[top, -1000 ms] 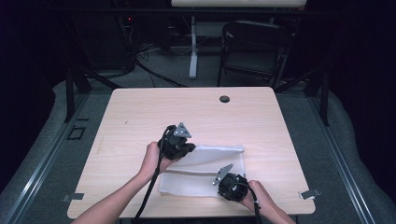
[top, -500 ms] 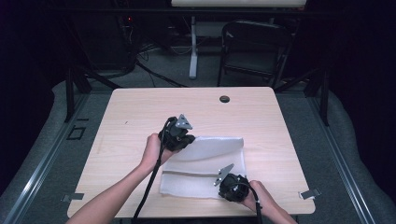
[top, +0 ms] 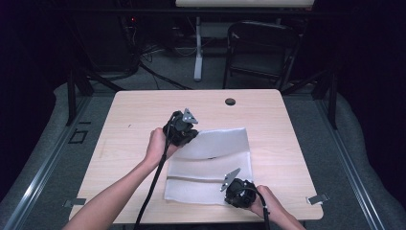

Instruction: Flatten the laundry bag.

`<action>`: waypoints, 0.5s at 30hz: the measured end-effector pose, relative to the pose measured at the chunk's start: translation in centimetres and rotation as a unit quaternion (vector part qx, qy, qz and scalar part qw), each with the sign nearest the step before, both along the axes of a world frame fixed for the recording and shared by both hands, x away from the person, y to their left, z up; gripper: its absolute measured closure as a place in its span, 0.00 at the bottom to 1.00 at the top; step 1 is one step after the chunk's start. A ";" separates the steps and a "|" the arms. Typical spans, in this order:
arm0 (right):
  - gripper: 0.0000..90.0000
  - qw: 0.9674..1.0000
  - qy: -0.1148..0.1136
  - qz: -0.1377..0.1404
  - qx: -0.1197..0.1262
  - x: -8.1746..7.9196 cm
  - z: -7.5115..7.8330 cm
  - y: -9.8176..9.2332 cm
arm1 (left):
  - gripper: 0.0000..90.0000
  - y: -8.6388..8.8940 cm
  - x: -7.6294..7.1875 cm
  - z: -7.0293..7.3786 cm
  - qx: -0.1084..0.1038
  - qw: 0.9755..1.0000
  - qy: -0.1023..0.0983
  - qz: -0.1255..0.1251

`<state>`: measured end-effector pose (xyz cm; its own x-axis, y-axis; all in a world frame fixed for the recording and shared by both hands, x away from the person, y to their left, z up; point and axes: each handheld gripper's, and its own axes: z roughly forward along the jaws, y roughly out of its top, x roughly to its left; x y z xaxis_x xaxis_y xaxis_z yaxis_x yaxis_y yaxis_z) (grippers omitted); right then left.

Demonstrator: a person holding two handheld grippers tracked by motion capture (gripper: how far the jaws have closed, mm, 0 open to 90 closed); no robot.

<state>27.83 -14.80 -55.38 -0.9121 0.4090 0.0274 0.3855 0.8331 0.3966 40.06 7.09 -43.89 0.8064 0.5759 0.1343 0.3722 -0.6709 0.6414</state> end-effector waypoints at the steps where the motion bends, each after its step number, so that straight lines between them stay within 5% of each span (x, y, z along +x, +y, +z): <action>1: 1.00 1.000 0.001 0.001 0.001 0.0 0.0 0.0 | 0.99 0.0 0.2 0.0 0.000 1.000 0.000 0.003; 15: 1.00 1.000 0.011 0.016 -0.008 -0.1 0.2 -0.3 | 0.99 -0.1 2.7 0.3 0.004 0.999 -0.014 0.040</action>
<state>27.75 -15.06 -55.19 -0.9240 0.3802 0.0410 0.3670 0.8515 0.3746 42.73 6.98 -43.59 0.7537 0.6369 0.1620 0.4061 -0.6452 0.6472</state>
